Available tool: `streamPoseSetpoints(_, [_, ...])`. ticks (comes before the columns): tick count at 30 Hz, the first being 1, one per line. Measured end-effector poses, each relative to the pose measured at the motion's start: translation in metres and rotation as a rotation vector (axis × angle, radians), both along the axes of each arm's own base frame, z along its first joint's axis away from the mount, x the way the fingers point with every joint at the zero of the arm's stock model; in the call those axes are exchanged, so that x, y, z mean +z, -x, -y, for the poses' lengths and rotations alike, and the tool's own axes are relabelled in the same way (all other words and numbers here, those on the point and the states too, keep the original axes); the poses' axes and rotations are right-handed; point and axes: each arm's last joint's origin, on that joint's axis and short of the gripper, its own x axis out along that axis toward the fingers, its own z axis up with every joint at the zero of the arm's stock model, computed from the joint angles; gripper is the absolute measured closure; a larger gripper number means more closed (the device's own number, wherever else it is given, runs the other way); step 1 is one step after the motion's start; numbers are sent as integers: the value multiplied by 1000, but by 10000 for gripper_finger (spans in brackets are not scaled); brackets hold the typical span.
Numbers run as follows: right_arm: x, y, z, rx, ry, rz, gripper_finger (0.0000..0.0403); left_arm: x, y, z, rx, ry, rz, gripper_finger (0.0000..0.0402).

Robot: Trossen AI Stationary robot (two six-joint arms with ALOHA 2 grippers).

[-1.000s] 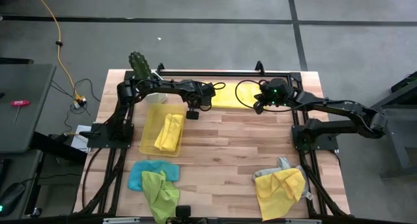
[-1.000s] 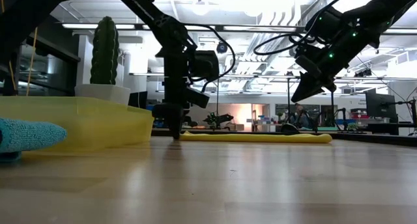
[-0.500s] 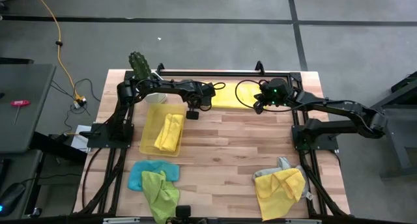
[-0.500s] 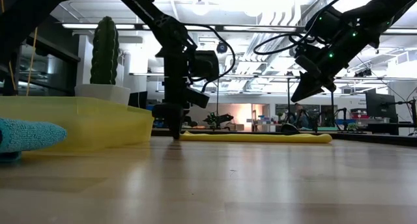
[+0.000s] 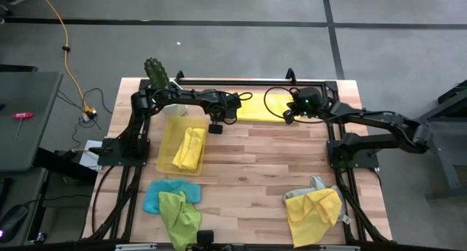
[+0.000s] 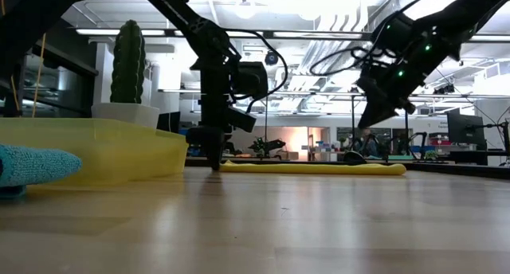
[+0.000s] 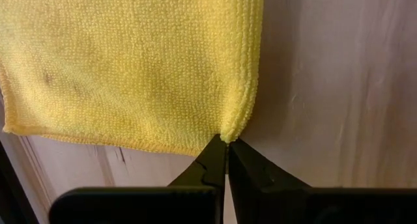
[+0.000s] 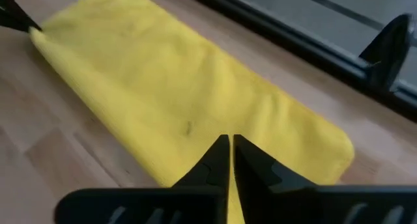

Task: Fold microfiber towels
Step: Fold the top yellow microfiber towel

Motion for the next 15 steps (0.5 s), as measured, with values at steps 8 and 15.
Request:
streamPoseSetpoints(8, [-27,-18,13,3,-23,-43,285,0,0,0,0,0,0,401])
streamPoseSetpoints(15, [-32,-23,13,77,-79,-37,220,0,0,0,0,0,0,401])
